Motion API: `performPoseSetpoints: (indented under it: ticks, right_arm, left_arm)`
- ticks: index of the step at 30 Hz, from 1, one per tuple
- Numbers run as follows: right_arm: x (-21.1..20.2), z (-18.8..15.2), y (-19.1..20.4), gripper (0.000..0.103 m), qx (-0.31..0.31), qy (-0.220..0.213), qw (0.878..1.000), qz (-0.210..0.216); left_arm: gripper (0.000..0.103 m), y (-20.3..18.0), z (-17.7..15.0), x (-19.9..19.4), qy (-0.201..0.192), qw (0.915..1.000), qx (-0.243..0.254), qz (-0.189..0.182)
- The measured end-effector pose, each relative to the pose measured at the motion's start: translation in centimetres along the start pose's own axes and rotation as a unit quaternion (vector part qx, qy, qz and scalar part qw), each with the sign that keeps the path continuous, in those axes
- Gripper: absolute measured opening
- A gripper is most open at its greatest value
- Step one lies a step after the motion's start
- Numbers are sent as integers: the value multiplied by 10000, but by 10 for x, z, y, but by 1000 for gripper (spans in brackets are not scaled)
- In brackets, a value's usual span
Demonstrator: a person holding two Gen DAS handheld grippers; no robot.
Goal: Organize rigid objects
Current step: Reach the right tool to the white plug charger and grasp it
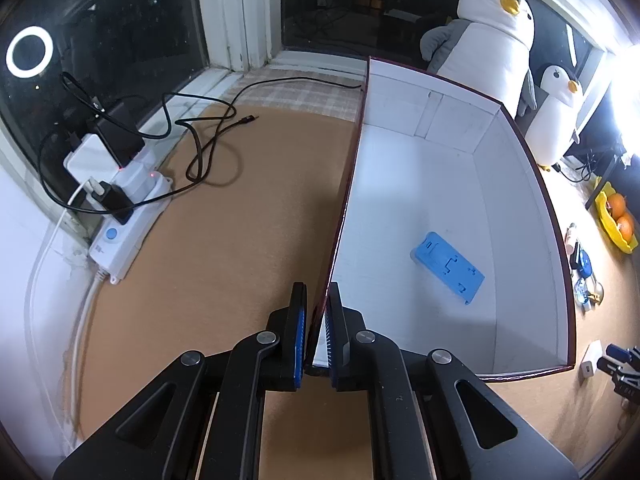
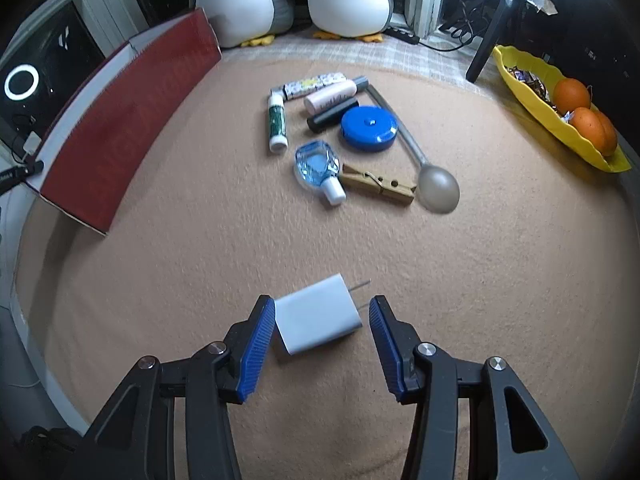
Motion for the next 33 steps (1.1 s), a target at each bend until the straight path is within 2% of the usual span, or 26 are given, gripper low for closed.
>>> performPoseSetpoints:
  ticks: [4,7,13,19,28,33]
  right_arm:
    - [8,-7,-3,45,296,122,9995,34]
    - [9,-10,-6,45,707,150,9971,249]
    - [3,-23,-14,45,1508,144,9871,513]
    - [11,-25,-13,45,1831,230,9789,881]
    - [27,6,-7,47,1877,181,9786,821]
    - [38,28,0,47,1506,300,9870,483]
  left_arm:
    - [7,-1,0,0,-7,10000,4,7]
    - [7,-1,0,0,-6,10000,6,10]
    - [7,-1,1,0,-32,10000,37,45]
    - [7,-2,1,0,-34,10000,31,39]
    - [7,-2,1,1,-37,10000,27,34]
    - [7,-2,1,1,-41,10000,37,37]
Point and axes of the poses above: each gripper's, at about its wrist camera, not at the fingertips, and x roughly the way its jaws point, y to its left, z to its top, the point moved 4 cm from there along x, roughly the way its jaws point, and after that the axes turned 9 degrees about z, right-handed, at the moved point
